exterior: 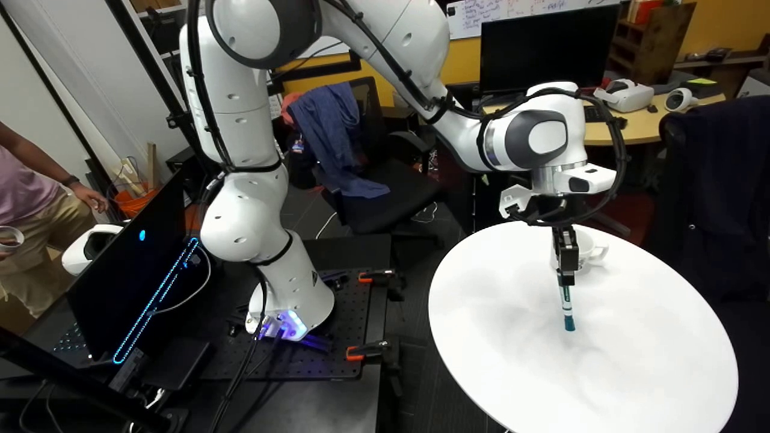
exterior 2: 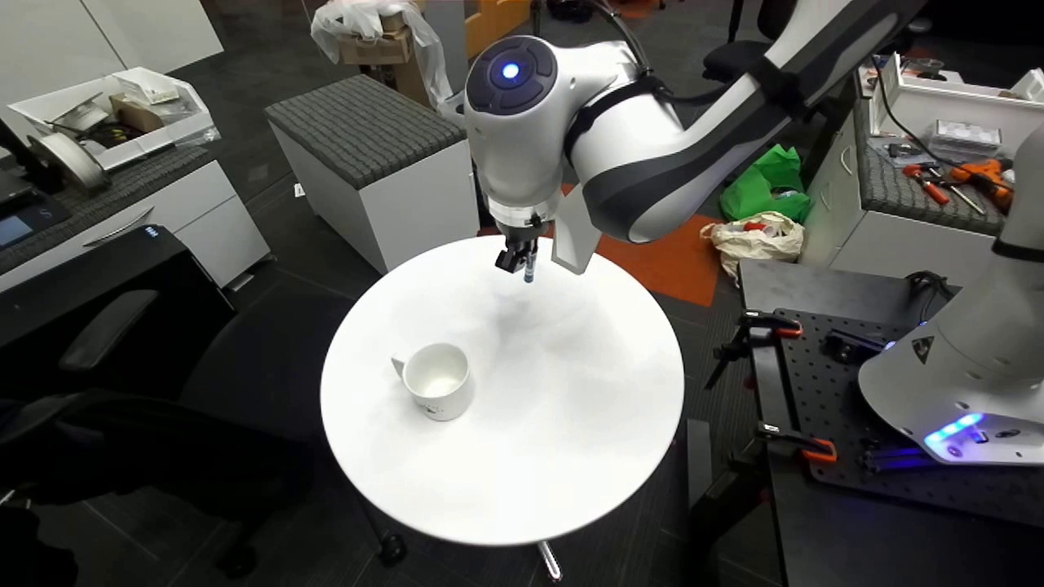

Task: Take the marker out of the white mug

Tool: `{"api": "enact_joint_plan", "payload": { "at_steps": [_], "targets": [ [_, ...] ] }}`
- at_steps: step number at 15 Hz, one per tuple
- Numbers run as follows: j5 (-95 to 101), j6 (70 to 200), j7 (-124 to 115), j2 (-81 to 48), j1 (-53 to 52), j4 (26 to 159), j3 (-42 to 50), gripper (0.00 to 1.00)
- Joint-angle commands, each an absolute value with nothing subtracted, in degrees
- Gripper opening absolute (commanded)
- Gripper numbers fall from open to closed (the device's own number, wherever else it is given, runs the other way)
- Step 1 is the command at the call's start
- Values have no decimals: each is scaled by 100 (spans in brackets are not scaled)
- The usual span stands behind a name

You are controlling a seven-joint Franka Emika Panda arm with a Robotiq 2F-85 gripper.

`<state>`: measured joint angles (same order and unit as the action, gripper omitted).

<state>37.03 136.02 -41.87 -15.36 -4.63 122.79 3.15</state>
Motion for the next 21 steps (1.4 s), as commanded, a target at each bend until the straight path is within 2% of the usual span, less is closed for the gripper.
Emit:
{"api": "enact_joint_plan", "payload": {
  "at_steps": [1,2,3,10,21],
  "targets": [
    [3514,13257,-4019,-1856,-545,11893,335,6],
    [3486,13226,-4006,-1912,-557,11835,343,35],
    [3460,13207,-3999,-1954,-567,11786,350,51],
    [3230,13195,-3957,-2030,-592,11550,365,100],
    [1130,13369,-2364,-1142,-484,11515,-9,100]
  ]
}}
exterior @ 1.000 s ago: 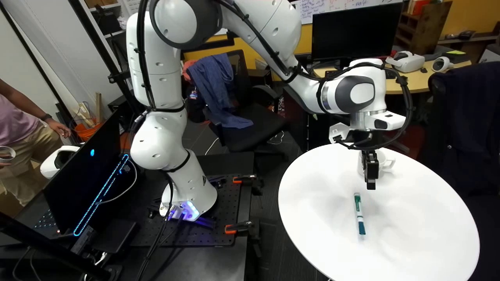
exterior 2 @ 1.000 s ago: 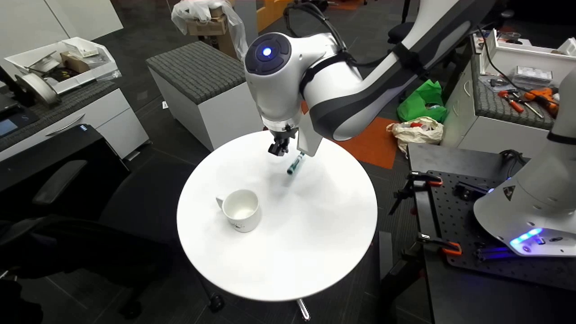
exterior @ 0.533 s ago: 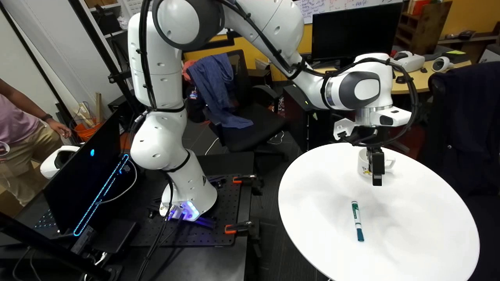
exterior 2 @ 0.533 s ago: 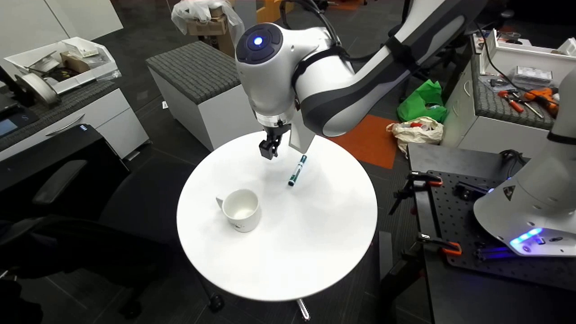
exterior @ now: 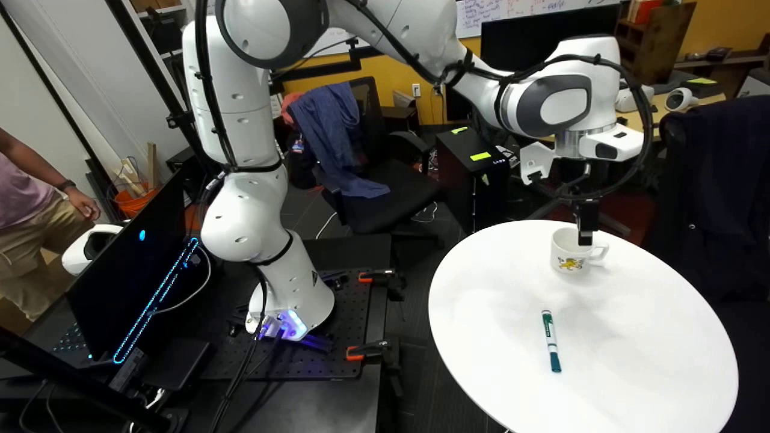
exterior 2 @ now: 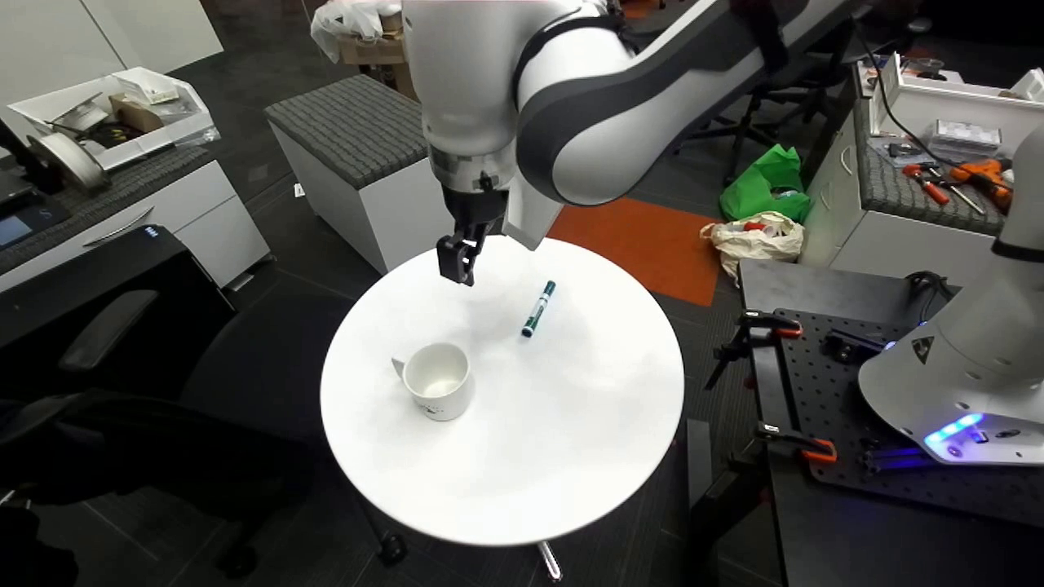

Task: Take the marker out of the white mug

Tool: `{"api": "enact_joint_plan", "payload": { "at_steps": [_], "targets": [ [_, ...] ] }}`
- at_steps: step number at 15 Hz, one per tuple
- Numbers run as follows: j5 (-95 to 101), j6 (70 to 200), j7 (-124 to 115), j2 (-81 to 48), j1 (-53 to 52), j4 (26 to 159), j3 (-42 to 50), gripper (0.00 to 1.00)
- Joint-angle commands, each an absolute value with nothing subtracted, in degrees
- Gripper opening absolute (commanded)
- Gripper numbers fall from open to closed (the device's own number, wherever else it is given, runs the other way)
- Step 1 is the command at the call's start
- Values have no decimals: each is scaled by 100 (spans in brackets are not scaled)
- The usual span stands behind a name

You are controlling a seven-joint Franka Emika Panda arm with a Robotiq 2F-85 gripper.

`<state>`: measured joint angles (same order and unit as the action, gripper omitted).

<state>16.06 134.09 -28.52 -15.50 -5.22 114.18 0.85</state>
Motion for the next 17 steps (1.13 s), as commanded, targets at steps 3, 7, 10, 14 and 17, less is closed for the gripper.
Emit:
{"api": "enact_joint_plan", "payload": {
  "at_steps": [3,7,10,14,17],
  "targets": [
    [691,13299,-1909,-824,-424,11554,-43,100],
    [538,13332,-1781,-843,-438,11442,-3,100],
    [437,13313,-1616,-702,-401,11492,-13,100],
    [433,13313,-1612,-699,-400,11518,-14,100],
    [432,13313,-1612,-699,-400,11519,-14,100]
  ]
}}
